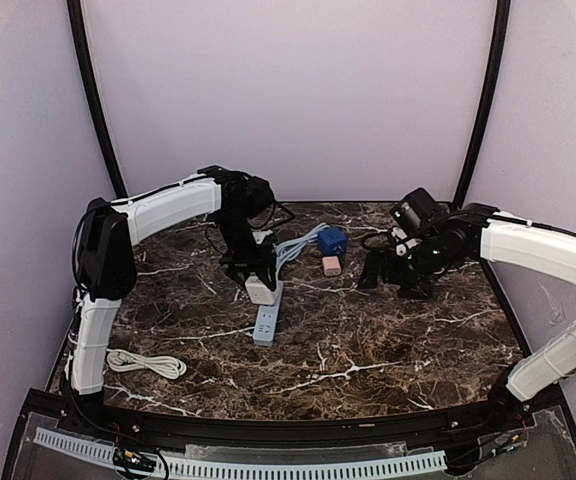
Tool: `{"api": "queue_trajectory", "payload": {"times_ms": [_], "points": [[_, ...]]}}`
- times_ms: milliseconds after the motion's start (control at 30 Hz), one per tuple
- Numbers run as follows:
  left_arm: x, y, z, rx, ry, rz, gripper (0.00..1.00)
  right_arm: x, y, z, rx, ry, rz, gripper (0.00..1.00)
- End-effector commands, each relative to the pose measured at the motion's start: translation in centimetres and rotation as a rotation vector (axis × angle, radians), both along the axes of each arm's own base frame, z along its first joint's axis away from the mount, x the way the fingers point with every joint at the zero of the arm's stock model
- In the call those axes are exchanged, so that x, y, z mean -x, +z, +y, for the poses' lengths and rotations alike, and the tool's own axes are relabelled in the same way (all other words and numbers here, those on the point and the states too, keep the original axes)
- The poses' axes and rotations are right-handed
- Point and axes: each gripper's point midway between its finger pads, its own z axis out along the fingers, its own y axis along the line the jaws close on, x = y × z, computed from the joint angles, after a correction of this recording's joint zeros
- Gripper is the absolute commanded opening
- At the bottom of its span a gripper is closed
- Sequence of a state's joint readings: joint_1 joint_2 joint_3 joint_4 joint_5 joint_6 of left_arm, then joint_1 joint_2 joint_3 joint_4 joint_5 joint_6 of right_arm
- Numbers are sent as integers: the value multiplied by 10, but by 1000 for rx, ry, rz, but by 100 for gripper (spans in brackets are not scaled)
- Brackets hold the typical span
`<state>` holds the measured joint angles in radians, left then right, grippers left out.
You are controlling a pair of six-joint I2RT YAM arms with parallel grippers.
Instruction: Insert the plug
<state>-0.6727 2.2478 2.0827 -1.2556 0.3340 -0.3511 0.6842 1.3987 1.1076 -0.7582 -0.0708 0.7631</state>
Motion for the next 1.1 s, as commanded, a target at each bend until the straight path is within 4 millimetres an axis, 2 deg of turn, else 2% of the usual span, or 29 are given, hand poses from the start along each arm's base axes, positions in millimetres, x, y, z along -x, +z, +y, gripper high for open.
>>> {"api": "queue_trajectory", "payload": {"times_ms": [0,533,1067], "points": [[7,-5,9,-57,-7,16,1,-10,7,4,-13,1,-27,99],[19,-10,4,-87,-1,29,1,-10,6,5,-13,4,-24,99],[12,-13,0,-111,41,-13,1,-10,5,5,-11,8,-25,98]]}}
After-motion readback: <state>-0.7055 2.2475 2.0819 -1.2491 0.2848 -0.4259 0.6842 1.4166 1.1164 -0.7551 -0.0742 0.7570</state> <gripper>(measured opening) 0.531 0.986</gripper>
